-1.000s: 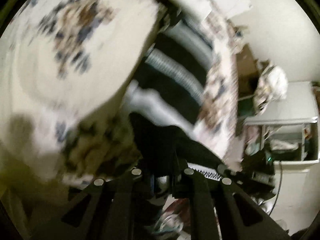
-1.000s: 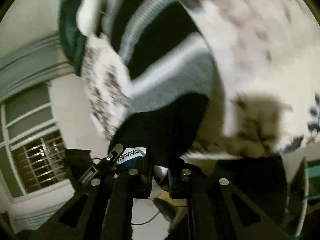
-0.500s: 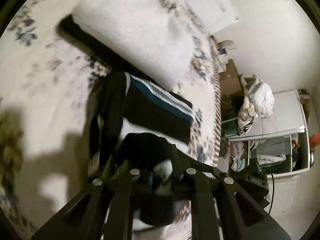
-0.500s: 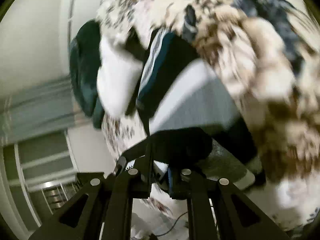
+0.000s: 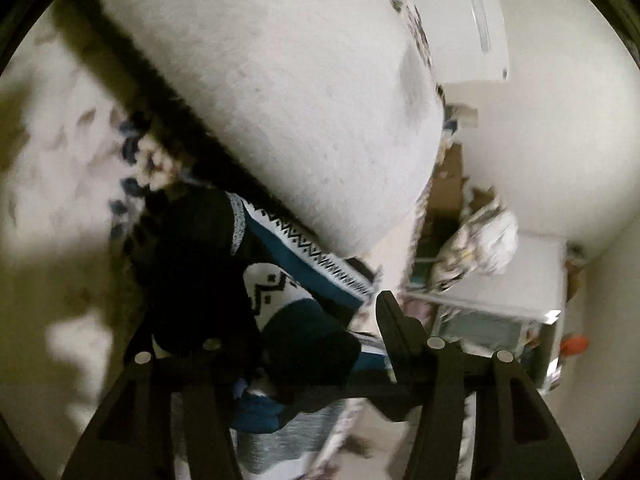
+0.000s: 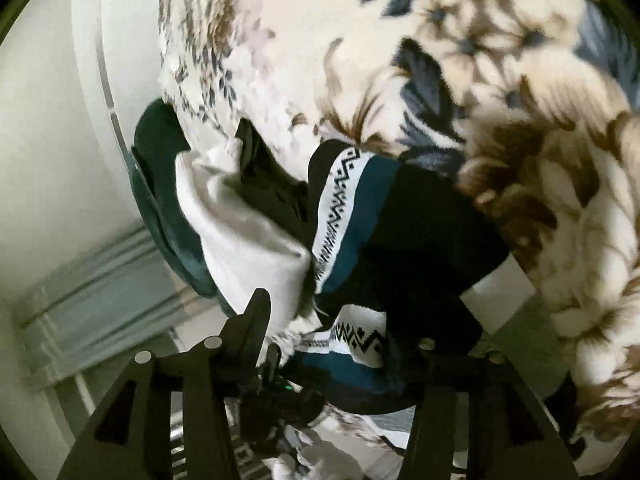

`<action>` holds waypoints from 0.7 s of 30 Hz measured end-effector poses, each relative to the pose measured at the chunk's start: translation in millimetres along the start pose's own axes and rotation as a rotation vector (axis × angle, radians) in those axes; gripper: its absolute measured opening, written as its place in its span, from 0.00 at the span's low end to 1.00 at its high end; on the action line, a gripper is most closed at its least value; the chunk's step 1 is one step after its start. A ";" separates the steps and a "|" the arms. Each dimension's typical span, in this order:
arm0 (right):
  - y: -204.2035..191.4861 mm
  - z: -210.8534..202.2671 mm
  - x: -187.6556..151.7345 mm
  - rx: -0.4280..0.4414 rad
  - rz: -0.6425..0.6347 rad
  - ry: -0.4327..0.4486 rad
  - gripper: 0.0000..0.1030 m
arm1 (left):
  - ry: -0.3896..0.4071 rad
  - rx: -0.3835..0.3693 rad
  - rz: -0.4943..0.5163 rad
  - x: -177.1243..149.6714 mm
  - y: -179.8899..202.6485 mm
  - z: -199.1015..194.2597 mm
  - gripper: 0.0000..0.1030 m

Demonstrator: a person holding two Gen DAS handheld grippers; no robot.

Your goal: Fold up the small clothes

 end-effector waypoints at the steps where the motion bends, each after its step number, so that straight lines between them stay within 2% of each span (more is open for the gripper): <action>1: 1.6 -1.4 1.2 0.011 0.009 0.001 0.53 | 0.004 -0.040 -0.042 0.2 -1.0 -5.0 0.51; 5: 2.1 -7.9 0.9 0.083 0.055 -0.002 0.53 | 0.039 -0.086 -0.089 6.0 -1.6 -18.3 0.51; 9: -8.7 -21.7 6.2 0.125 0.030 0.052 0.54 | 0.098 -0.050 -0.036 11.8 1.0 -35.1 0.52; 11: -12.6 -27.2 7.8 0.089 -0.003 0.065 0.54 | 0.120 0.007 0.027 12.2 3.6 -42.4 0.52; 13: -13.5 -34.1 5.0 -0.002 -0.085 0.074 0.56 | 0.150 0.115 0.154 3.0 5.4 -54.4 0.52; 15: -9.2 -43.8 -2.8 -0.152 -0.210 0.082 0.71 | 0.180 0.220 0.281 -17.5 3.7 -69.9 0.52; 16: -5.1 -48.4 -8.5 -0.216 -0.269 0.078 0.73 | 0.187 0.256 0.318 -27.7 1.0 -74.5 0.52; 18: 5.2 -56.9 -21.4 -0.358 -0.404 0.043 0.78 | 0.187 0.319 0.365 -55.9 -12.2 -86.0 0.53; 21: 22.8 -65.6 -36.2 -0.479 -0.528 -0.010 0.82 | 0.159 0.340 0.342 -93.8 -34.6 -95.3 0.53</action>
Point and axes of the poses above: each gripper's, at about its wrist camera, not at the fingertips, and z roughly the way its jaws point, y to its right, x to its top, the point moved 7 cm from there along z, roughly the way its jaws point, and after that the axes turned 1 degree about y, right-handed, at the moved point
